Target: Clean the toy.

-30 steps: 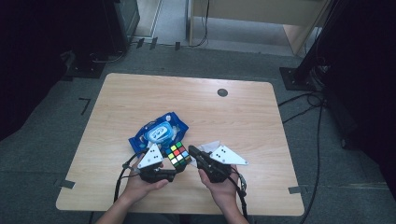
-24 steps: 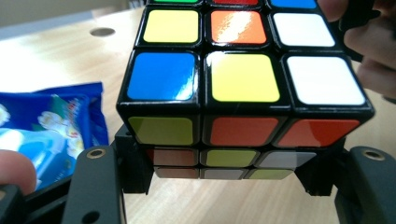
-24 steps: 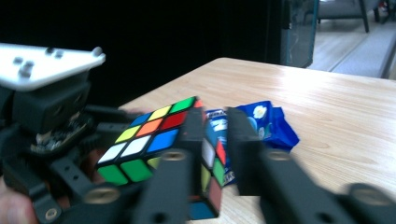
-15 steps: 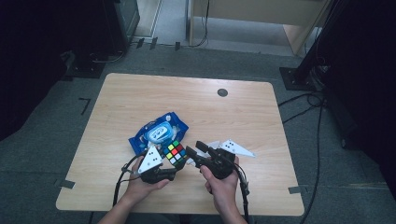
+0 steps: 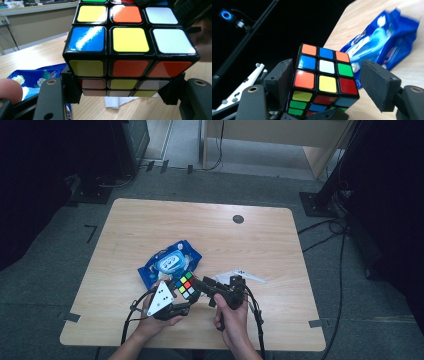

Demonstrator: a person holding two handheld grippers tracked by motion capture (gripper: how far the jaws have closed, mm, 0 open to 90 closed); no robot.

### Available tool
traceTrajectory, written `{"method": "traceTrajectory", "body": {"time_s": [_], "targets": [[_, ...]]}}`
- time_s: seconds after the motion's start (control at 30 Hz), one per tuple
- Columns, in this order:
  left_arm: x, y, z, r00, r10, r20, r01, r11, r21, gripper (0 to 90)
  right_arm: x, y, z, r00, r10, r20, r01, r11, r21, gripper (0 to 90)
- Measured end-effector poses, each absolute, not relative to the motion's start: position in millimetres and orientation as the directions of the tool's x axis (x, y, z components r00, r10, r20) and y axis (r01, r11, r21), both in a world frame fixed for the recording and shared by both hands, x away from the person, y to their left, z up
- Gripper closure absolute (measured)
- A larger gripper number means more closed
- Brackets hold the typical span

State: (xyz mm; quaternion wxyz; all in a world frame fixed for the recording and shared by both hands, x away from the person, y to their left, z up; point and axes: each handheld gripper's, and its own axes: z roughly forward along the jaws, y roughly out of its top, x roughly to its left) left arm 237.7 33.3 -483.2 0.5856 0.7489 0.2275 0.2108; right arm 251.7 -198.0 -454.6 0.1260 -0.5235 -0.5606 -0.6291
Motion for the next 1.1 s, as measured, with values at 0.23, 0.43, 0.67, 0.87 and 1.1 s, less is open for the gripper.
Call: {"method": "traceTrajectory", "body": {"time_s": [0.23, 0.43, 0.67, 0.87, 1.1], "targets": [[239, 31, -485, 0.807, 0.589, 0.050, 0.109, -0.231, 0.967, 34.1, 254, -195, -461, -0.352, 0.358, 0.865, 0.822, -0.325, 0.469, 34.3], [241, 26, -484, 0.803, 0.596, 0.024, 0.158, -0.251, 0.955, 33.8, 246, -187, -453, -0.423, 0.497, 0.758, 0.758, -0.265, 0.596, 34.5], [240, 27, -477, 0.803, 0.596, -0.011, 0.194, -0.244, 0.950, 29.6, 228, -171, -434, -0.515, 0.759, 0.399, 0.546, -0.068, 0.835, 34.5], [239, 25, -476, 0.788, 0.616, 0.014, 0.195, -0.270, 0.943, 28.9, 222, -158, -435, -0.522, 0.804, 0.284, 0.504, 0.023, 0.863, 34.5], [241, 30, -476, 0.813, 0.582, 0.008, 0.186, -0.272, 0.944, 34.0, 227, -159, -439, -0.556, 0.771, 0.312, 0.529, 0.038, 0.848, 33.5]]}}
